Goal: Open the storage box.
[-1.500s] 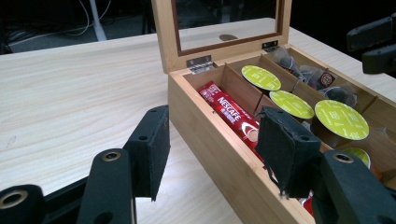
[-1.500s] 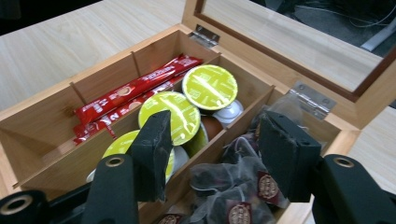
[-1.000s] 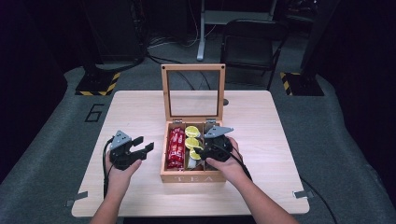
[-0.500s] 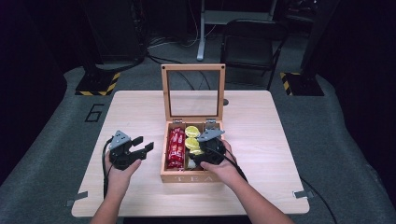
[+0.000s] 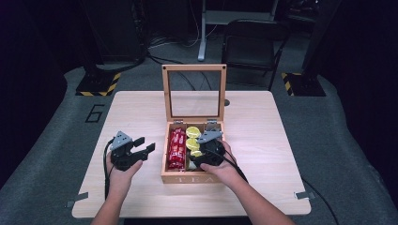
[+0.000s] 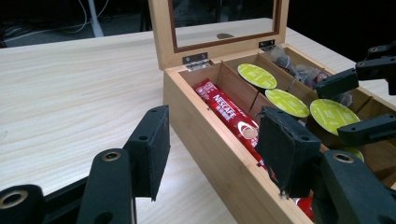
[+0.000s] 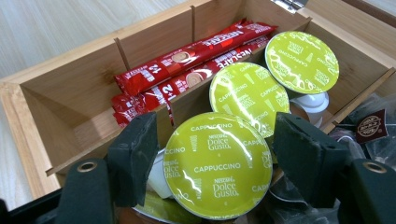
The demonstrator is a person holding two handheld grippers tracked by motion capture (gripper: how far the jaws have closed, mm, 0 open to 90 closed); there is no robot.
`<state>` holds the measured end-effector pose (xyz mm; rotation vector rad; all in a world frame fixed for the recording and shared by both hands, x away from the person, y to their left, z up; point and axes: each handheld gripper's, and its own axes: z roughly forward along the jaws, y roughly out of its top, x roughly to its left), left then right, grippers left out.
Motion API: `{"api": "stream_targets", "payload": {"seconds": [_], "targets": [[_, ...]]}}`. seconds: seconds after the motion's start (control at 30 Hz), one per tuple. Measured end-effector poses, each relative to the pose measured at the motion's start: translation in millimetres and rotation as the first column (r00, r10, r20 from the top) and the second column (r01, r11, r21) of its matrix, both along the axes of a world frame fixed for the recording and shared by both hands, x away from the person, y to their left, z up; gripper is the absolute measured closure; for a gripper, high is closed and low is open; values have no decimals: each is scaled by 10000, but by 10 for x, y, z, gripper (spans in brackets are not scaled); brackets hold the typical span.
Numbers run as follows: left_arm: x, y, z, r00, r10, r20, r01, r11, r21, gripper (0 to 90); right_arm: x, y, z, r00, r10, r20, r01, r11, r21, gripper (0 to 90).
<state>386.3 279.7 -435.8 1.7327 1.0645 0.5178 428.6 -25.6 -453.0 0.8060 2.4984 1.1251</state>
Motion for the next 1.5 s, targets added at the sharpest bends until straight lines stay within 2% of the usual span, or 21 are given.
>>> {"api": "stream_targets", "payload": {"seconds": [0.53, 0.87, 1.5], "targets": [[-2, 3, 1, 10000, 42, -2, -42, 10000, -70, 443, 4, -9, -16, 9998, 66, -211, -72, 9996, -272, 317], [-1, 3, 0, 10000, 35, -20, -35, 10000, -45, 443, 0, -11, -20, 9999, 106, -66, -109, 9993, -344, 360], [-1, 16, 5, 10000, 80, 26, -80, 9999, -134, 443, -42, 2, 92, 9993, 352, 96, -351, 9993, -105, 367]]}}
